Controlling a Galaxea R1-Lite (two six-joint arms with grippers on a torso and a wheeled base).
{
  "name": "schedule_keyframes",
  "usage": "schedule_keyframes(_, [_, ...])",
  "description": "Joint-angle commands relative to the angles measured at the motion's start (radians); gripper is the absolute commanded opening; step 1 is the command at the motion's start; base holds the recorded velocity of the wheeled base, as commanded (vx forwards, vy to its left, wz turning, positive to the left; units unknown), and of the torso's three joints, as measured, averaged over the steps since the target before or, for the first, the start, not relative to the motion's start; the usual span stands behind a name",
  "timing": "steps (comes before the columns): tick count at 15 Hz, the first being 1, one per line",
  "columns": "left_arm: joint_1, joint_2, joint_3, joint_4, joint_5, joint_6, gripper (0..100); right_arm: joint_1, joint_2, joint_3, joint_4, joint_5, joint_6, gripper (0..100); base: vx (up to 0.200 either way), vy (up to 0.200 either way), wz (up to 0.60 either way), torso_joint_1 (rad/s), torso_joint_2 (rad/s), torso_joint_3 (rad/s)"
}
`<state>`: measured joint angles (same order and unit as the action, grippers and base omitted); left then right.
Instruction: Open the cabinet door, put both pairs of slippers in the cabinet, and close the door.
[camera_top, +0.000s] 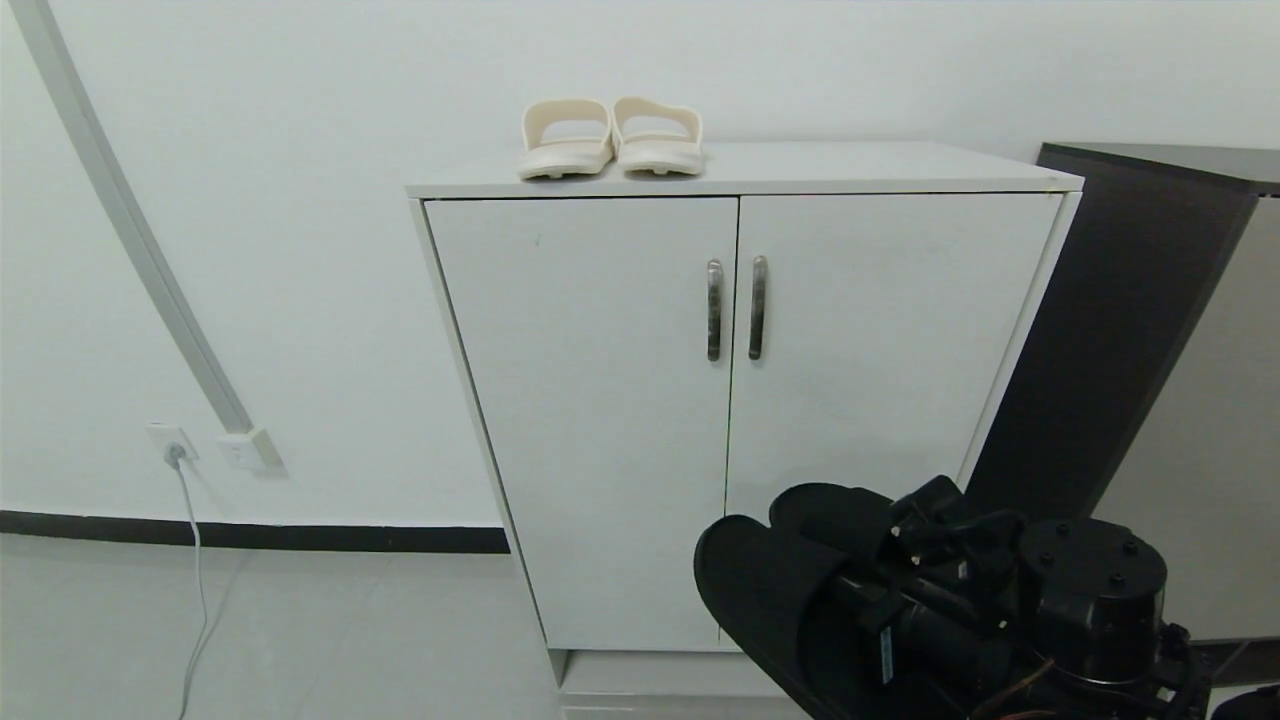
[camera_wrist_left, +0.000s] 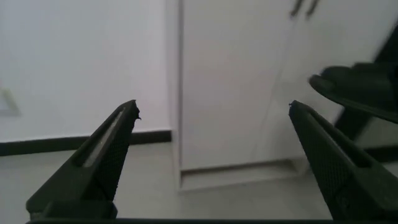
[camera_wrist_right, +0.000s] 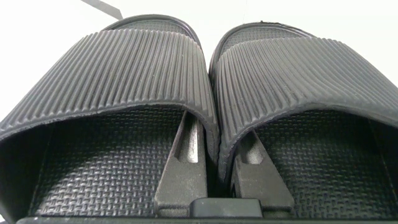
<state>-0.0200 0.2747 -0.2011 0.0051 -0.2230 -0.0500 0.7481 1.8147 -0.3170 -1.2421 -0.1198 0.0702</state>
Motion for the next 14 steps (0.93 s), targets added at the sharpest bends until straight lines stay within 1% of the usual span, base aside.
schedule_keyframes(1, [-0.001, 0.221, -0.014, -0.039, -0.114, -0.002, 100, 0.0, -0.002, 0.001, -0.002, 0.0, 0.0, 0, 0.0, 0.0, 0.0, 0.0, 0.0, 0.0])
schedule_keyframes(2, [-0.001, 0.279, -0.014, -0.082, -0.148, -0.002, 100, 0.0, -0.002, 0.001, -0.002, 0.0, 0.0, 0, 0.0, 0.0, 0.0, 0.0, 0.0, 0.0])
schedule_keyframes(3, [-0.001, 0.351, -0.026, -0.126, -0.17, -0.005, 100, 0.0, 0.0, 0.001, -0.002, 0.0, 0.0, 0, 0.0, 0.0, 0.0, 0.0, 0.0, 0.0])
schedule_keyframes(4, [-0.001, 0.413, -0.04, -0.174, -0.177, -0.016, 100, 0.0, 0.0, 0.001, -0.003, 0.0, 0.0, 0, 0.0, 0.0, 0.0, 0.0, 0.0, 0.0])
schedule_keyframes(5, [-0.006, 0.477, -0.049, -0.237, -0.18, -0.041, 100, 0.0, 0.0, 0.001, -0.003, 0.0, 0.0, 0, 0.0, 0.0, 0.0, 0.0, 0.0, 0.0])
schedule_keyframes(6, [-0.017, 0.52, -0.057, -0.283, -0.18, -0.05, 100, 0.0, 0.0, 0.001, -0.005, 0.0, 0.0, 0, 0.0, 0.0, 0.0, 0.0, 0.0, 0.0])
schedule_keyframes(7, [-0.047, 0.584, -0.075, -0.341, -0.179, -0.057, 100, 0.004, -0.002, 0.001, -0.005, 0.0, -0.001, 0, 0.0, 0.0, 0.0, 0.0, 0.0, 0.0])
schedule_keyframes(8, [-0.066, 0.629, -0.093, -0.366, -0.179, -0.057, 100, 0.008, -0.002, 0.003, -0.005, 0.0, -0.001, 0, 0.0, 0.0, 0.0, 0.0, 0.0, 0.0])
schedule_keyframes(10, [-0.149, 0.768, -0.184, -0.382, -0.179, -0.059, 100, 0.011, -0.008, 0.004, -0.005, 0.0, 0.0, 0, 0.0, 0.0, 0.0, 0.0, 0.0, 0.0])
schedule_keyframes(11, [-0.182, 0.807, -0.215, -0.384, -0.179, -0.068, 100, 0.011, -0.008, 0.004, -0.005, 0.0, -0.001, 0, 0.0, 0.0, 0.0, 0.0, 0.0, 0.0])
schedule_keyframes(12, [-0.262, 0.87, -0.27, -0.399, -0.179, -0.117, 100, 0.011, -0.009, 0.004, -0.005, 0.0, 0.0, 0, 0.0, 0.0, 0.0, 0.0, 0.0, 0.0])
schedule_keyframes(13, [-0.302, 0.903, -0.293, -0.424, -0.179, -0.157, 100, 0.011, -0.011, 0.006, -0.005, -0.001, 0.0, 0, 0.0, 0.0, 0.0, 0.0, 0.0, 0.0])
schedule_keyframes(14, [-0.339, 0.968, -0.327, -0.49, -0.179, -0.202, 100, 0.016, -0.02, 0.013, -0.003, -0.001, -0.001, 0, 0.0, 0.0, 0.0, 0.0, 0.0, 0.0])
